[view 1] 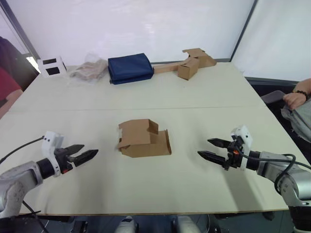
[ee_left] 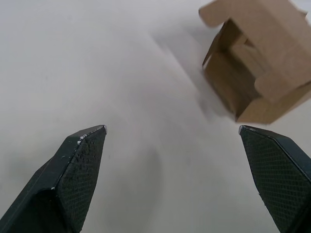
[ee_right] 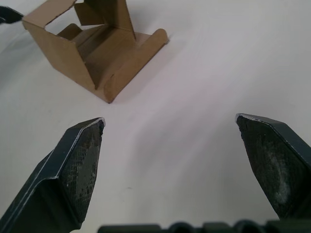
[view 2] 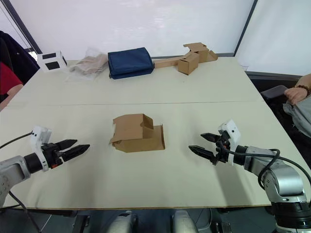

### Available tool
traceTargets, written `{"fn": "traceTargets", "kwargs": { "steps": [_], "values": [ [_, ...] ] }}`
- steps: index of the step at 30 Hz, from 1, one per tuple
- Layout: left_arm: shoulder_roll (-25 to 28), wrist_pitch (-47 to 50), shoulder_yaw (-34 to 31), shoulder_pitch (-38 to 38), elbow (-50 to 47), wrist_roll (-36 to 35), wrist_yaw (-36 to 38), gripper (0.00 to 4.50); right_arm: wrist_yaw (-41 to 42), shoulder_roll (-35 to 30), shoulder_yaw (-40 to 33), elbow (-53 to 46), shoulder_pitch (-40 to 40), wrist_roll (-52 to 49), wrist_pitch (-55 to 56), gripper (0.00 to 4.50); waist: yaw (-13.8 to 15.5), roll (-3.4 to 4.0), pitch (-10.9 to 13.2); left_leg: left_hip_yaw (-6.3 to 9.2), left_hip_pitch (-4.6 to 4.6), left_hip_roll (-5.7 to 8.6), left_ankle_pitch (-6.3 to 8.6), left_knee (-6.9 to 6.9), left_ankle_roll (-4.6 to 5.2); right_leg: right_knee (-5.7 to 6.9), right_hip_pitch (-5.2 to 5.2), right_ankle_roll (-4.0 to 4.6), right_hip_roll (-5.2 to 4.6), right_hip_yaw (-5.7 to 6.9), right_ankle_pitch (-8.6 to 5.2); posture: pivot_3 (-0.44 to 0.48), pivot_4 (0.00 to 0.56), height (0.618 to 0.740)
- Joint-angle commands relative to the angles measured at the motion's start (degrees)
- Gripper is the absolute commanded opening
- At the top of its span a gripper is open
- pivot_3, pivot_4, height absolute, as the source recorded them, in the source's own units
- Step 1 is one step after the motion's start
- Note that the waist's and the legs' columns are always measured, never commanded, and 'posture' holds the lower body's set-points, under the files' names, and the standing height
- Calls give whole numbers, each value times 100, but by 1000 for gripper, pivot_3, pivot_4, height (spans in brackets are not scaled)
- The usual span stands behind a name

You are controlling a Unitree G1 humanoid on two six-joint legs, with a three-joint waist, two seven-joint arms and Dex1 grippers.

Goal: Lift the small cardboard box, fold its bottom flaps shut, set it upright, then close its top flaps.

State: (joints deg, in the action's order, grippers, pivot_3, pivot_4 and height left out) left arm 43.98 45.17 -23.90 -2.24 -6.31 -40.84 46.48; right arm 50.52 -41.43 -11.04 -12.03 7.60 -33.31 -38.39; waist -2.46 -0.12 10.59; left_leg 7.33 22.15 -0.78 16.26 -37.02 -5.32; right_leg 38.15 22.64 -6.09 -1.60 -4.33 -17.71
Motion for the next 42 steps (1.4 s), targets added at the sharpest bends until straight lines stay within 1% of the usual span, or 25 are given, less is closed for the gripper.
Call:
{"fn": "traceTargets", "kwargs": {
  "steps": [1, 4, 5, 7, 10, 13, 16, 23, 32, 37, 40, 41, 42],
  "values": [
    [124, 956, -57, -471, 464, -819, 470, 4500, 9, -17, -11, -445, -66, -80, 66, 4459, -3, 0, 0, 0, 0, 0, 0, 0, 0, 1, 0, 0, 0, 0, 0, 0, 150, 740],
    [78, 1856, -20, -1134, 1089, -1495, 858, 4500, 126, -122, 204, -999, -42, -298, -184, 4459, -7, 0, 0, 2, 1, 0, 0, -3, 0, 6, 1, 0, 2, 4, 0, 0, 150, 740],
    [53, 2007, -1, -1301, 1247, -1597, 941, 4500, 132, -142, 282, -1138, -6, -336, -255, 4459, -7, 0, 0, 3, 1, 0, 0, -3, 0, 6, 1, 0, 3, 4, 0, 0, 150, 740],
    [40, 2214, 301, -1599, 1510, -1578, 1187, 4500, 87, -150, 449, -1478, 135, -425, -415, 4459, -11, 0, 0, 4, 1, 0, 0, -4, 0, 7, 1, 0, 3, 5, 0, 0, 150, 740],
    [-36, 2236, 871, -2101, 2007, -1282, 1521, 4500, -45, -110, 646, -1908, 318, -534, -599, 4459, -10, 0, 0, 4, 0, 0, 0, -3, 0, 5, 1, 0, 2, 4, 0, 0, 150, 740],
    [-267, 2378, 980, -2761, 2778, -1252, 1579, 4500, -251, -10, 782, -2220, 440, -616, -739, 4459, 5, -3, 0, 8, 2, 1, -1, -6, -1, 6, 2, 0, 3, 7, 0, 0, 150, 740],
    [-323, 2105, 1454, -3073, 3096, -872, 1986, 4500, -513, 32, 735, -2507, 457, -796, -951, 4459, -5, -4, -1, 11, 8, 2, -1, -7, -1, 3, 3, 0, 2, 9, 0, 0, 150, 740],
    [-554, 1766, 2149, -3628, 3795, -214, 2619, 4500, -1067, 64, 481, -2987, 497, -1411, -1356, 4459, -6, -4, -1, 11, 10, 3, -1, -8, -1, 6, 7, 0, 2, 9, 0, 0, 150, 740],
    [-1030, 1462, 2301, -4385, 4749, 310, 2976, 4500, -1511, -29, 350, -3252, 483, -1952, -1580, 4459, 0, -5, -1, 12, 14, 4, -1, -10, 0, 6, 7, 0, 2, 9, 0, 0, 150, 740],
    [-1302, 1235, 2405, -4928, 5460, 688, 3240, 4500, -1662, -76, 419, -3244, 394, -1955, -1553, 4459, -10, -5, -1, 13, 14, 4, 0, -9, 0, 8, 11, 0, 4, 9, 0, 0, 150, 740],
    [-1407, 1106, 2432, -5157, 5813, 880, 3428, 3723, -1757, -53, 430, -3260, 376, -2005, -1547, 4500, -5, -5, -1, 13, 15, 6, 0, -12, 0, 7, 9, -1, 3, 10, 0, 0, 150, 740],
    [-1439, 1070, 2435, -5217, 5910, 935, 3475, 3277, -1780, -45, 432, -3268, 362, -2015, -1543, 4500, -8, -5, -1, 13, 17, 6, 0, -12, 0, 7, 10, -1, 3, 10, 0, 0, 150, 740],
    [-1469, 1028, 2459, -5266, 5985, 996, 3543, 2942, -1805, -34, 435, -3276, 343, -2021, -1536, 4500, -9, -5, -1, 13, 17, 6, 0, -12, 0, 7, 10, -1, 4, 10, 0, 0, 150, 740]
  ]
}}
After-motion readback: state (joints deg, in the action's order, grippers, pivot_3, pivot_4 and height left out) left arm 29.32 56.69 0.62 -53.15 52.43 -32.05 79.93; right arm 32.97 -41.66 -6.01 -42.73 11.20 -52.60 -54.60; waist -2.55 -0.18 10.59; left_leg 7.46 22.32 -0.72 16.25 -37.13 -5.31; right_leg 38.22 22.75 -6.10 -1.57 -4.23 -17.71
